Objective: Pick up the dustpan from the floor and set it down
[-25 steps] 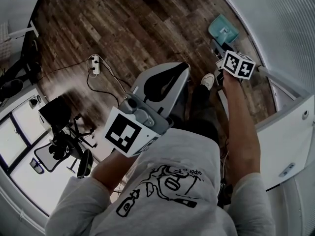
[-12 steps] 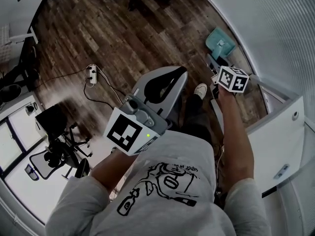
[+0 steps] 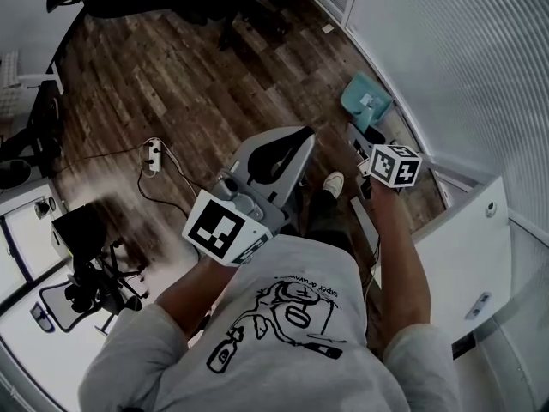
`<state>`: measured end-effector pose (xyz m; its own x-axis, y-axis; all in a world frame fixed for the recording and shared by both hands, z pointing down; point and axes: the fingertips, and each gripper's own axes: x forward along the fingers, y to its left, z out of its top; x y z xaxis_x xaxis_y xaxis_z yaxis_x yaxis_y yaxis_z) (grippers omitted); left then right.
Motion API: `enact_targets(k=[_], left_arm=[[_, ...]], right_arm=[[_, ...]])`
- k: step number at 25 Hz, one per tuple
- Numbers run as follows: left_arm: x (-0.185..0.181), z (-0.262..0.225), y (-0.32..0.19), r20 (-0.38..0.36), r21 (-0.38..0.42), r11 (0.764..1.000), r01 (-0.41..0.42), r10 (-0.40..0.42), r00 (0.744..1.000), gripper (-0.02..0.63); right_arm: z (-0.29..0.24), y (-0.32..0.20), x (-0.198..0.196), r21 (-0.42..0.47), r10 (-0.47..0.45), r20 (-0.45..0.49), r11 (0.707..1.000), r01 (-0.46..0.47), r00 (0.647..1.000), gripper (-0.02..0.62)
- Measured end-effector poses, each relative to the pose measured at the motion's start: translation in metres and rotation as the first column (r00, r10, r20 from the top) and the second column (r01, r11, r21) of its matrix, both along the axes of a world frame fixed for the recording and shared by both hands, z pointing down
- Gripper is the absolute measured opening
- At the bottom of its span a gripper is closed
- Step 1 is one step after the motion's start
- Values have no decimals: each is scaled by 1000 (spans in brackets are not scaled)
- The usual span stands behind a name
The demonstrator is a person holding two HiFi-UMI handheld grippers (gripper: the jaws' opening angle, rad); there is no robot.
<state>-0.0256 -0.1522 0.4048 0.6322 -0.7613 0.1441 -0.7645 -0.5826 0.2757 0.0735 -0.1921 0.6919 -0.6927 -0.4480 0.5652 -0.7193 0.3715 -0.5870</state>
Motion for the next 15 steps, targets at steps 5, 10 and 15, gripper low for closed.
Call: enact_targets(k=[5, 10, 15], left_arm=[[1, -15, 0, -3, 9, 1000, -6, 6, 1000, 2], [4, -29, -1, 3, 27, 1000, -12, 12, 1000, 2], [5, -42, -2, 5, 48, 999, -10, 10, 1000, 2]], right_arm=[[-37, 4, 1, 21, -13, 18, 1000, 13, 1000, 121], [-70, 7, 4, 40, -16, 37, 999, 15, 999, 123], [-108, 9, 7, 58, -10, 77, 998, 6, 997, 124]])
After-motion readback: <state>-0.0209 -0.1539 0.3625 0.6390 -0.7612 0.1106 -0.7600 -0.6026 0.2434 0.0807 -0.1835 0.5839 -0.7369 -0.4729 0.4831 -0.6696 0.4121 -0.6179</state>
